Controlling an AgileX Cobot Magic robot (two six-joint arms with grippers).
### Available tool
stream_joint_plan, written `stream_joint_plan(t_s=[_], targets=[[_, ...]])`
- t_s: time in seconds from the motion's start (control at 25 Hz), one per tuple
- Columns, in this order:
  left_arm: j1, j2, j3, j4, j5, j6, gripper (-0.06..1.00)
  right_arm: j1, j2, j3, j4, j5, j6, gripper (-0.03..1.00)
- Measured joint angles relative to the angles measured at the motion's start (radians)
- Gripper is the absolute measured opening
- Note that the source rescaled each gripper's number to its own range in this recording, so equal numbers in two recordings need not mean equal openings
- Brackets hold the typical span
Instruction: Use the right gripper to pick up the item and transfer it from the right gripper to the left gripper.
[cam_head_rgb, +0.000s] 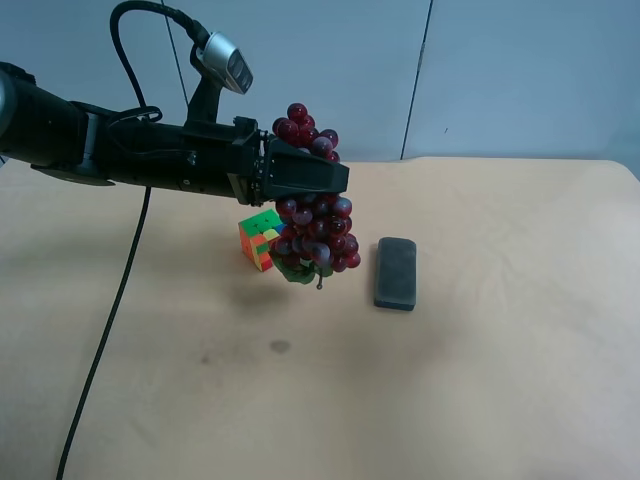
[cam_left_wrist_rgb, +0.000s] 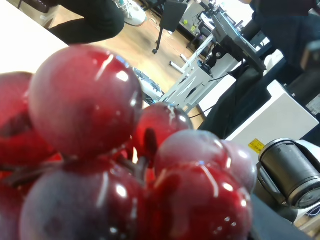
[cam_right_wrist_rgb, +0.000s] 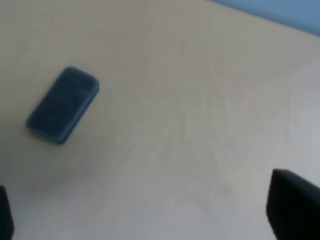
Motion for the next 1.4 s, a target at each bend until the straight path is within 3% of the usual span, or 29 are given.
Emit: stream_joint_plan(t_s=[0.32,0.52,0.8,0.92,1.16,1.4], targets=[[0.000,0.000,0.000,0.000,0.000,-0.008,0.00,0.000,-0.296,0.204,0.039,0.103,-0.016,1.00],[0.000,0.000,0.000,0.000,0.000,-0.015,0.00,0.000,-0.332,0.231,0.089,0.041,-0.057,1.00],[0.000,0.000,0.000,0.000,0.000,-0.016,0.00,-0.005,-0.334,0.242,0.113,0.046,-0.065,0.99],[0.000,0.000,0.000,0.000,0.000,-0.016,0.00,-0.063,-0.353,0.242,0.114,0.046,-0.065,0.99],[0.000,0.000,0.000,0.000,0.000,-0.017,0.00,-0.283,-0.499,0.242,0.096,0.044,-0.066,0.98],[0.000,0.000,0.000,0.000,0.001,-0.019,0.00,-0.364,-0.503,0.243,0.091,0.044,-0.067,0.98]])
